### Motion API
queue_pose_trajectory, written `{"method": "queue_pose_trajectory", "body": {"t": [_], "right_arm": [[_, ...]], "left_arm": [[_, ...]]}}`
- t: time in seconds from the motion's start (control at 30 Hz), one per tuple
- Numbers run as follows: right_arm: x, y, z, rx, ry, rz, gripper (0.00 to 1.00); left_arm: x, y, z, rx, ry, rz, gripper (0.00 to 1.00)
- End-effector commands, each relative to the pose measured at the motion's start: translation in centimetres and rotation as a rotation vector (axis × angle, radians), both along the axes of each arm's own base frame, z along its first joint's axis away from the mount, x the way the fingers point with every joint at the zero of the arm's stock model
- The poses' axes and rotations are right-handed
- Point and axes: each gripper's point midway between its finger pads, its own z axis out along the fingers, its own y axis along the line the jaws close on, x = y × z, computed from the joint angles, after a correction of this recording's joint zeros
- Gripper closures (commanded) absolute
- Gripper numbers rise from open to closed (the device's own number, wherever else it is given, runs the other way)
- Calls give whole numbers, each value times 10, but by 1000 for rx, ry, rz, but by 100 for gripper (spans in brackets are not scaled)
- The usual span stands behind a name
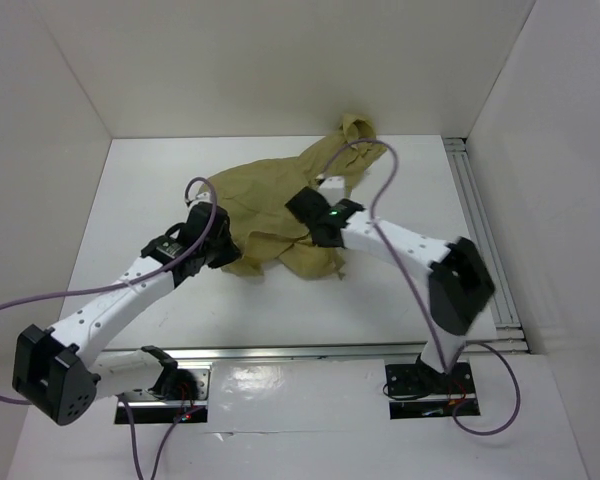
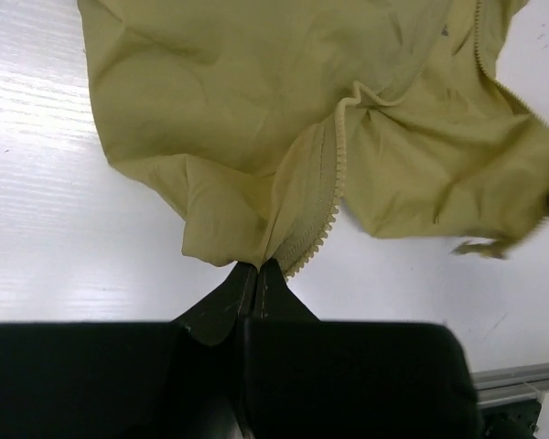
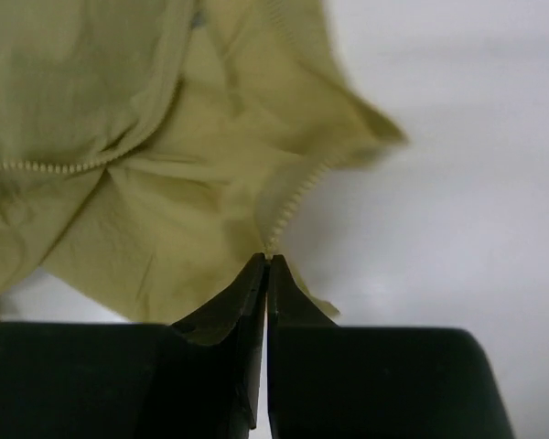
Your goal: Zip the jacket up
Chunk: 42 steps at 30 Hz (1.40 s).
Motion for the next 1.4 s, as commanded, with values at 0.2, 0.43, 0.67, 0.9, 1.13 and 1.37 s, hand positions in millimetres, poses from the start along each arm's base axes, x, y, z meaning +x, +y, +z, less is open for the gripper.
{"method": "queue_pose_trajectory", "body": {"t": [0.2,0.43,0.67,0.9,1.13,1.37], "right_arm": [[-17,126,-59,-80,100,373,39],[-28,86,-25,161,58,373,44],[-55,62,-38,275,111,435,75],[-72,77,-79,298,227,546,59],[-65,77,-96,239,251,561,58],[-58,71,-116,176,265,532,58]], "left_arm": [[30,1,-23,42,66,4,100],[38,-9,-26,22,74,-48,100],[42,-26,-34,-7,109,-124,100],[42,-34,-47,-9,137,-156,100],[42,-42,-47,-27,134,-179,100],[41,-47,-51,-47,142,-199,100]]}}
